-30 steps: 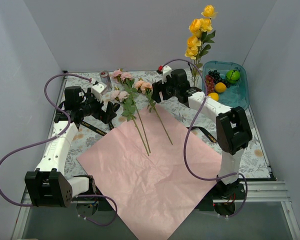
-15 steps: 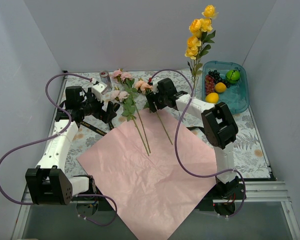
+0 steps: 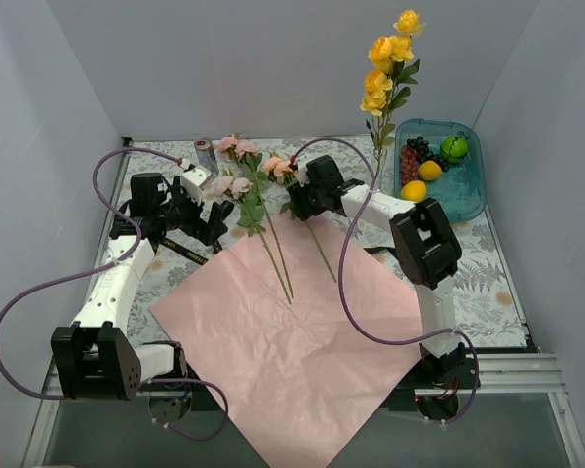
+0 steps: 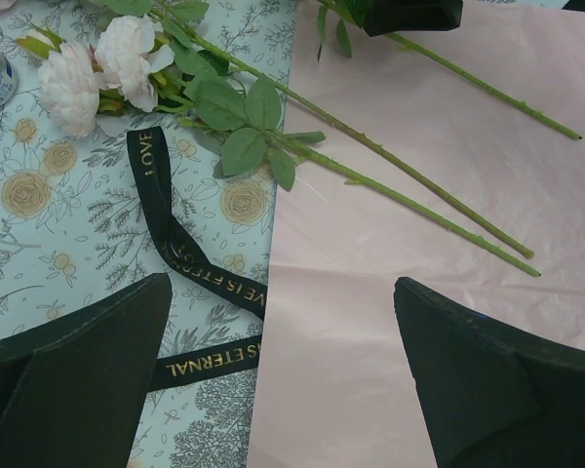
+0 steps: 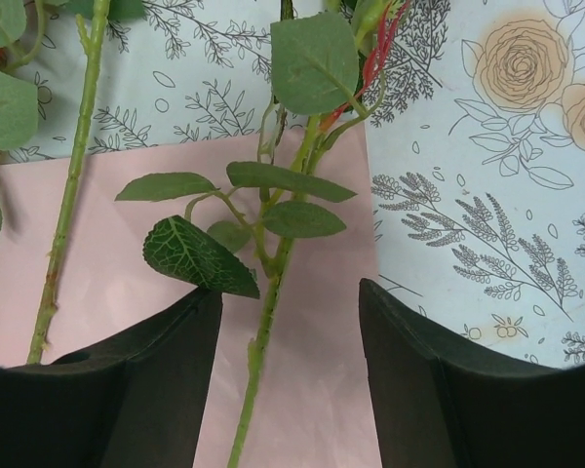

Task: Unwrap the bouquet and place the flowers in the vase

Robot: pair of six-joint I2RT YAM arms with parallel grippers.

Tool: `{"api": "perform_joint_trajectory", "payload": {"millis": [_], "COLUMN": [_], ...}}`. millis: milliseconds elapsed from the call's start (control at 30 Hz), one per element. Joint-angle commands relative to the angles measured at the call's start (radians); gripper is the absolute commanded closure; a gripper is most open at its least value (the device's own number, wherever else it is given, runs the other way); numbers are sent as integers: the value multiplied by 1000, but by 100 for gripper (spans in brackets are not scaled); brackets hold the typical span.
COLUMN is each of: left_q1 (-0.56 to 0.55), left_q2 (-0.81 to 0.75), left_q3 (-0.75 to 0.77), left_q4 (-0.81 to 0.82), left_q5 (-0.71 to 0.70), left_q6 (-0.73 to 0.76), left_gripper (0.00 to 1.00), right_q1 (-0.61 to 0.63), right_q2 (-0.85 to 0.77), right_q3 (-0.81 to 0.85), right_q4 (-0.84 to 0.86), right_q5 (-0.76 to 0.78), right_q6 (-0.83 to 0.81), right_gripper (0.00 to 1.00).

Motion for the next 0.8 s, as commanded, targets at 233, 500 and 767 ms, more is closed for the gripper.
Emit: {"api": "perform_joint_trajectory", "payload": {"millis": [233, 500, 767], "left_q1": [2, 2, 2], "left_q2": [-38, -44, -44], "left_q3": [-22, -25, -25], "left_q4": [19, 11, 10], "left_q5": [-3, 0, -5], "left_q6": [15, 21, 20], "left_gripper": [2, 2, 2], "right_q1": [13, 26, 32], "right_q2": [58, 62, 55], "right_q3": [47, 0, -29], "right_q4": [24, 93, 122], "right_q5": [53, 62, 60], "right_q6": [-6, -10, -6], "right_gripper": [44, 62, 90]}}
